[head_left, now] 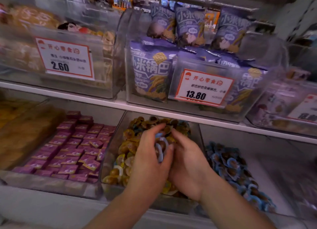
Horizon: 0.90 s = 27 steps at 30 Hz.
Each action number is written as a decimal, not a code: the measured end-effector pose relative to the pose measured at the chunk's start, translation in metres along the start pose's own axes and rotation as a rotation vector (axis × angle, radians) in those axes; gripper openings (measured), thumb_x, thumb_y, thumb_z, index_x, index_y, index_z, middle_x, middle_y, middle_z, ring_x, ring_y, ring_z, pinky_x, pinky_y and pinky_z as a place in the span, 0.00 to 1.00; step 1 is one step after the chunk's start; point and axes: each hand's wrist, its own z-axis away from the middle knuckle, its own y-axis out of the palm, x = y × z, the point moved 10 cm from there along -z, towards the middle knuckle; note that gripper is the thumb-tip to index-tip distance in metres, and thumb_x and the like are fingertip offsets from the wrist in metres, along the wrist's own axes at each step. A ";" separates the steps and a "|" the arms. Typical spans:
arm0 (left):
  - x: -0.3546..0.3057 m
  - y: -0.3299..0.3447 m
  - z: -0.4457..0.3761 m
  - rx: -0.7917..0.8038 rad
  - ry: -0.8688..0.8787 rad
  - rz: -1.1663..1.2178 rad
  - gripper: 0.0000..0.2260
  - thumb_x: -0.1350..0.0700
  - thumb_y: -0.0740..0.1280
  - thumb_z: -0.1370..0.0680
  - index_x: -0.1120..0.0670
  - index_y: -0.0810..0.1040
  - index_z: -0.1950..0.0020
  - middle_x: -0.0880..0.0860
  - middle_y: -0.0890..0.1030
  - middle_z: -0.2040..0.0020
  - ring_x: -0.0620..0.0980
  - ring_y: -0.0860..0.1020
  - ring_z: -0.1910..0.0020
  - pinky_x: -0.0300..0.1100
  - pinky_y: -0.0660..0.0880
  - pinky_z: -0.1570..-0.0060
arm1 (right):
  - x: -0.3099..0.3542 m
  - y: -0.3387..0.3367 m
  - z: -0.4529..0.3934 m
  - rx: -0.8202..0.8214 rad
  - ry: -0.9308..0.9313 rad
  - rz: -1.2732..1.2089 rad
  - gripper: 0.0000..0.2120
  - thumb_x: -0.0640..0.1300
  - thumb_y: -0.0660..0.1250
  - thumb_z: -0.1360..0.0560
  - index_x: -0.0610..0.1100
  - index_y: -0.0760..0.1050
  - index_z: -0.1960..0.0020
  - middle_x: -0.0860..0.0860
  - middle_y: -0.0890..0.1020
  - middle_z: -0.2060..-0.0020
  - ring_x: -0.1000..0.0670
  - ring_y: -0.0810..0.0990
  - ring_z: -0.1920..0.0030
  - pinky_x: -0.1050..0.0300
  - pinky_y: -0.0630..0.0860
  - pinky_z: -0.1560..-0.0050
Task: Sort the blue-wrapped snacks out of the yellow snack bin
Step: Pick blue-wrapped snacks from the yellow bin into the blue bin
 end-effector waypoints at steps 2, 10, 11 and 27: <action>-0.014 0.023 0.005 0.098 0.113 -0.193 0.28 0.48 0.65 0.24 0.43 0.62 0.25 0.42 0.71 0.31 0.40 0.66 0.29 0.49 0.60 0.26 | 0.004 -0.002 0.012 -0.035 -0.034 -0.028 0.17 0.57 0.67 0.23 0.46 0.85 0.44 0.46 0.84 0.43 0.47 0.84 0.43 0.51 0.78 0.40; -0.029 0.068 0.027 0.438 0.112 0.211 0.35 0.43 0.65 0.24 0.44 0.54 0.21 0.40 0.55 0.21 0.40 0.51 0.21 0.37 0.55 0.25 | 0.047 -0.043 0.051 -0.147 -0.240 0.159 0.14 0.39 0.65 0.21 0.38 0.78 0.37 0.39 0.83 0.45 0.44 0.83 0.49 0.54 0.81 0.55; -0.033 0.072 0.031 0.464 0.156 0.196 0.34 0.45 0.65 0.23 0.46 0.54 0.20 0.40 0.55 0.20 0.41 0.51 0.21 0.37 0.54 0.25 | 0.051 -0.050 0.053 -0.160 -0.254 0.142 0.14 0.38 0.65 0.21 0.36 0.78 0.37 0.39 0.83 0.47 0.45 0.83 0.52 0.55 0.81 0.58; 0.045 0.095 0.020 0.734 0.157 -0.370 0.27 0.32 0.63 0.25 0.37 0.70 0.28 0.29 0.58 0.26 0.32 0.61 0.27 0.39 0.63 0.27 | 0.143 -0.170 0.021 -0.683 -0.377 1.375 0.21 0.51 0.66 0.22 0.53 0.73 0.30 0.51 0.76 0.32 0.50 0.77 0.35 0.64 0.70 0.41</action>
